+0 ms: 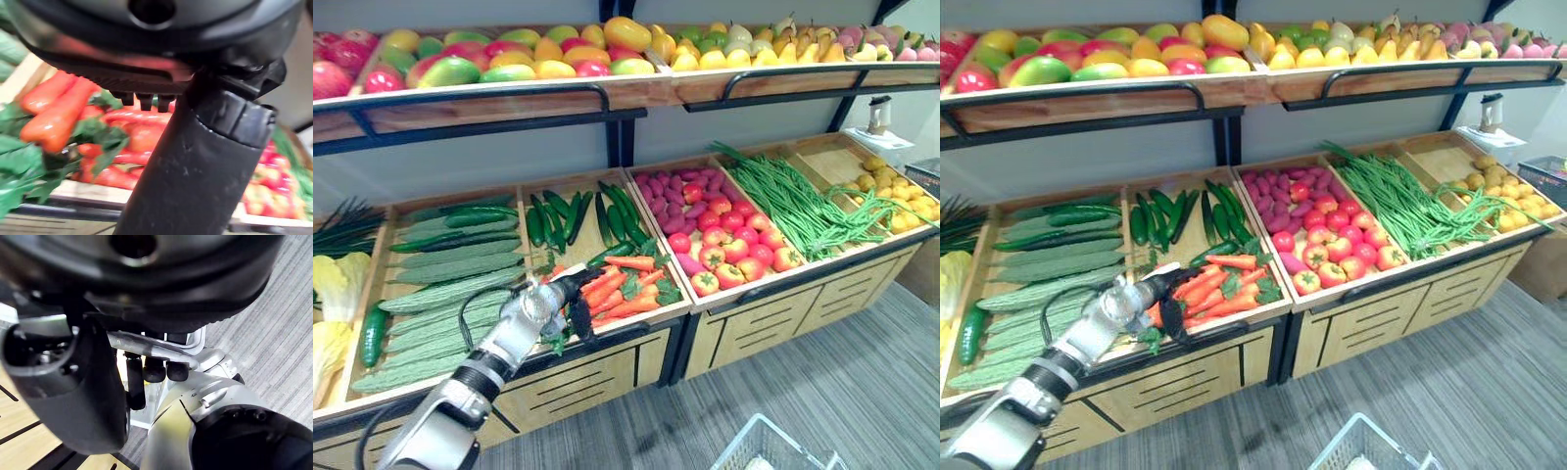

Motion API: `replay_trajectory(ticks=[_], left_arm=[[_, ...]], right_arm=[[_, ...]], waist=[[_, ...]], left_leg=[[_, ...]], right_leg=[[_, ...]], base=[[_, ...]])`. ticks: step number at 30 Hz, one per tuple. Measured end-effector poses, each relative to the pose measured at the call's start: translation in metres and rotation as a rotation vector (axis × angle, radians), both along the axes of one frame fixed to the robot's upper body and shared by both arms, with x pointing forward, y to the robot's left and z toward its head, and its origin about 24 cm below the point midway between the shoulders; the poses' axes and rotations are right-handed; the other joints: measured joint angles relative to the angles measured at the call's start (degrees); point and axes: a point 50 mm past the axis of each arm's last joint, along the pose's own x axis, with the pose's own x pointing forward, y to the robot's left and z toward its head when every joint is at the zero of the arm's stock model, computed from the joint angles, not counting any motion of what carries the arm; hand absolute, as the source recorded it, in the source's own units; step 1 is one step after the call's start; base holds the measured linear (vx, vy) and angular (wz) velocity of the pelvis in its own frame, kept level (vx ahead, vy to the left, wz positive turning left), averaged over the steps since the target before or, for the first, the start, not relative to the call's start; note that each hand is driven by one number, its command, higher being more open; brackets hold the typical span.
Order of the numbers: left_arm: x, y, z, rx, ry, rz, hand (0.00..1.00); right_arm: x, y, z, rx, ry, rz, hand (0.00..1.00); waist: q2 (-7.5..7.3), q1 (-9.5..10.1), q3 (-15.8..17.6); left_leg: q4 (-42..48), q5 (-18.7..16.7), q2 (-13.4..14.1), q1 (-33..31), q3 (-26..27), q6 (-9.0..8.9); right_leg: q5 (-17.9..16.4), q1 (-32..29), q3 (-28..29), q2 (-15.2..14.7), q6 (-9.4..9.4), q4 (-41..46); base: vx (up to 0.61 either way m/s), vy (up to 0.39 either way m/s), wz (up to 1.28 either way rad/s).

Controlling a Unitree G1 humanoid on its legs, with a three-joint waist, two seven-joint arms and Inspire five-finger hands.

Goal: Pick vegetable in the basket

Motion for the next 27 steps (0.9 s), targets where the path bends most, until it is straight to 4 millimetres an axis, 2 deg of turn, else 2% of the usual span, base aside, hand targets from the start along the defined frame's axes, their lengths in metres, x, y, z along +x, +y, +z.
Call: replay_trajectory(ticks=[1, 4, 9, 14, 27], left_arm=[[-0.001, 0.005, -0.006, 0.022, -0.002, 0.046, 1.0], [0.002, 0.008, -0.002, 0.031, -0.081, 0.097, 1.0], [0.006, 0.016, -0.004, 0.027, -0.138, 0.217, 1.0], [0.007, 0.013, -0.006, 0.022, -0.165, 0.236, 1.0], [0.03, 0.008, 0.027, -0.025, -0.302, 0.272, 1.0]], right_arm=[[0.002, 0.001, 0.0, 0.003, -0.006, 0.002, 0.0], [0.002, 0.003, 0.0, 0.015, -0.009, -0.019, 0.0], [0.005, 0.005, 0.0, 0.012, -0.018, 0.024, 0.0], [0.014, 0.004, 0.002, 0.002, -0.037, 0.064, 0.0], [0.034, 0.011, 0.004, 0.014, -0.092, 0.113, 0.0]], waist=[[-0.28, -0.29, 0.6], [-0.72, -0.38, 1.0], [-0.52, -0.67, 1.2], [-0.23, -0.68, 2.7], [-1.28, -0.54, 5.5]], left_leg=[[0.0, 0.0, 0.0, -0.1, 0.1, -0.05], [0.0, -0.1, 0.0, -0.1, 0.2, -0.2], [0.0, -0.2, 0.2, 0.0, 0.3, -0.27], [0.0, -0.2, 0.5, 0.2, 0.5, -0.33], [0.2, -0.3, 0.6, -0.7, 1.4, -0.48]], right_leg=[[0.0, -0.1, 0.0, 0.0, -0.02, 0.0], [-0.1, -0.1, 0.1, 0.1, -0.14, 0.0], [-0.3, -0.1, 0.3, 0.4, -0.55, 0.0], [-0.4, -0.1, 0.4, 0.6, -0.71, 0.2], [-0.5, -1.9, 1.4, 0.8, -0.78, 1.1]], base=[[0.0, -0.002, -0.05], [0.02, -0.008, -0.01], [0.01, -0.009, -0.02], [-0.03, 0.0, -0.02], [-0.02, 0.001, -0.04]])
